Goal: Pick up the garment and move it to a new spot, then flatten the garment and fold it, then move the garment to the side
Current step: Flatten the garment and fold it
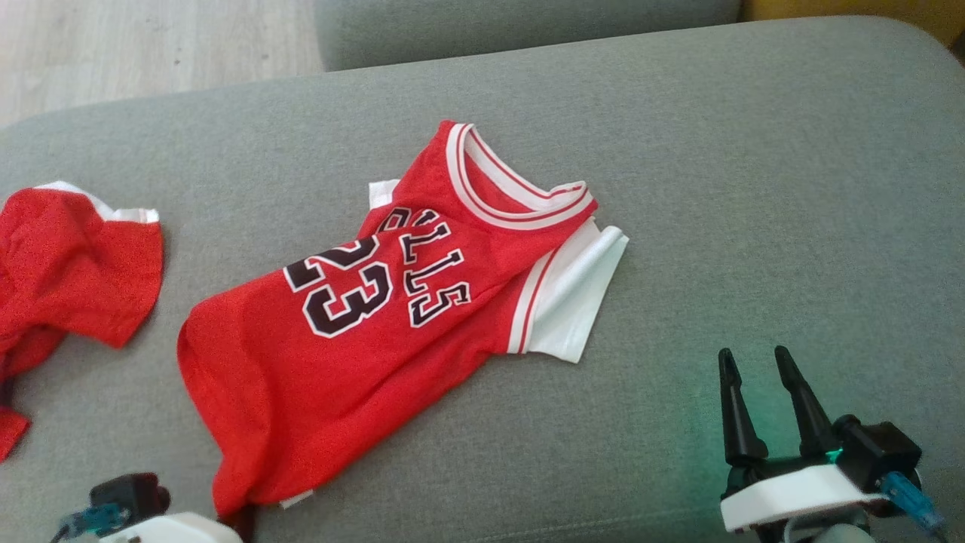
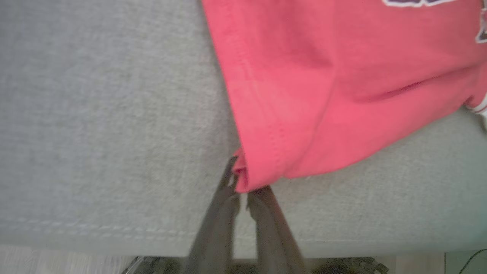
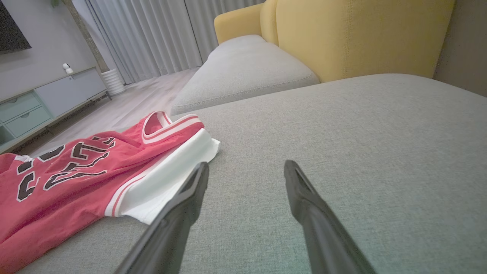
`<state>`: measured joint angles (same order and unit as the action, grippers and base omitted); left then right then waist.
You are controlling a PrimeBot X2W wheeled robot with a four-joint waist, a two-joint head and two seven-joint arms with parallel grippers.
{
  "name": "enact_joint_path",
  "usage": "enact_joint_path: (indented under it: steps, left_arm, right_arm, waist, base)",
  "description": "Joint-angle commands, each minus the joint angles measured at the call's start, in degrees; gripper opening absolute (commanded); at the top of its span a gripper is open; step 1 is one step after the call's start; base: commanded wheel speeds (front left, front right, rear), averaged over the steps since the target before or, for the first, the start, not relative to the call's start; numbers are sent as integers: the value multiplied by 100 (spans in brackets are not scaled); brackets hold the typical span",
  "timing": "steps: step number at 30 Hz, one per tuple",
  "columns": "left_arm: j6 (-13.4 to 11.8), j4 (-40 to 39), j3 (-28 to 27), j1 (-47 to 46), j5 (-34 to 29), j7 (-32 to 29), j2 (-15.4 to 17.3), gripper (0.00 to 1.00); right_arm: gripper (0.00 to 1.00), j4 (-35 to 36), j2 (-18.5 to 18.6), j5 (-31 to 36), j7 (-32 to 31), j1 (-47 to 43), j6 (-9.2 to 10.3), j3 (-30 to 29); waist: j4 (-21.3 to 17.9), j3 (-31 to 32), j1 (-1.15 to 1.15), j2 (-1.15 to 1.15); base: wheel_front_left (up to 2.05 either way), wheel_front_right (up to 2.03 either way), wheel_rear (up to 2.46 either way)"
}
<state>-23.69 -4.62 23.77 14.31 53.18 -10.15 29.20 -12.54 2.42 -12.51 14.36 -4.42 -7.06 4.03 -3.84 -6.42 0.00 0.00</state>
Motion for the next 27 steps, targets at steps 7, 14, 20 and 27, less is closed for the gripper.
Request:
enact_joint_path:
  steps: [7,14,20,27]
  left_arm:
    - [22,-258,-138,-390,-182,331,-91,100]
    - [-223,-1104,-210,-519,-442,293,138,100]
    - [-584,-1394,-338,-744,-768,43,535,100]
    - [-616,-912,-173,-1274,-867,-338,598,100]
  right_arm:
    - [100,176,45,54,63,18,-43,114]
    - [100,168,45,16,63,30,-43,145]
    - [100,167,45,-19,63,92,-43,179]
    - [100,176,45,-72,63,142,-43,204]
  waist:
    - [-90,9,0,0]
    - [-129,15,0,0]
    - [-220,-8,0,0]
    - [-346,-115,0,0]
  base:
    - [0,0,0]
    - [0,0,0]
    - [0,0,0]
    - [0,0,0]
